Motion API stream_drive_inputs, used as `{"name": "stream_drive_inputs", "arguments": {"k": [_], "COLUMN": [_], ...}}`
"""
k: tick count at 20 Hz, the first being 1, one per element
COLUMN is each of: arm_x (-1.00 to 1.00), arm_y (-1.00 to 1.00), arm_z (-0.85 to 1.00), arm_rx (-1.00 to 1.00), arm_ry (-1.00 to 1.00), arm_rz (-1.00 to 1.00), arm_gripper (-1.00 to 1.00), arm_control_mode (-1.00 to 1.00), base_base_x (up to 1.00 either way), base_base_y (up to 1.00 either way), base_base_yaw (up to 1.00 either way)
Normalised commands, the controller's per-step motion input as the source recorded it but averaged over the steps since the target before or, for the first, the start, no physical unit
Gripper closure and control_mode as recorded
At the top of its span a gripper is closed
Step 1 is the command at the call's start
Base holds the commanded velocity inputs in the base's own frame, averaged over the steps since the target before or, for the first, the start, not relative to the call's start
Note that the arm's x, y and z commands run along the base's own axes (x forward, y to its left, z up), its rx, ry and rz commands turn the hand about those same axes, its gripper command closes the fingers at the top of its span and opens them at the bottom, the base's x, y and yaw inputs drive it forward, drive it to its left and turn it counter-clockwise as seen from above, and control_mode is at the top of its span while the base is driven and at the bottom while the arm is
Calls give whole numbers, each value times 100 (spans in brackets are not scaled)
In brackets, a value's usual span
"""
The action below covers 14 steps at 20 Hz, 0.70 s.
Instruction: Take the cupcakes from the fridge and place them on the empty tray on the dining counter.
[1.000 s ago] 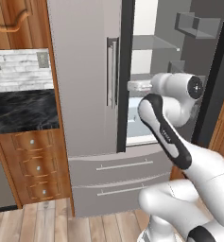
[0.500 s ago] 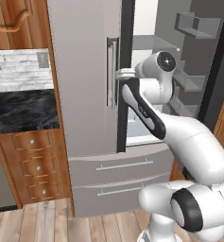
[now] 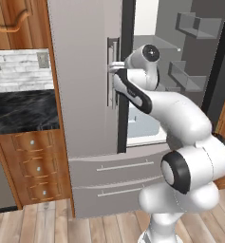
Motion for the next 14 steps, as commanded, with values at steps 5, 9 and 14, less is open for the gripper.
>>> {"name": "stream_drive_inputs", "arguments": {"k": [5, 9, 14], "arm_x": [83, 79, 82], "arm_y": [29, 0, 0], "arm_z": [-16, -4, -10], "arm_rx": [0, 0, 0], "arm_ry": [0, 0, 0], "arm_rz": [2, 0, 0], "arm_gripper": [-100, -100, -100], "arm_control_mode": [-100, -100, -100], "base_base_x": [0, 0, 0], "base_base_y": [0, 0, 0], "base_base_yaw": [0, 0, 0]}}
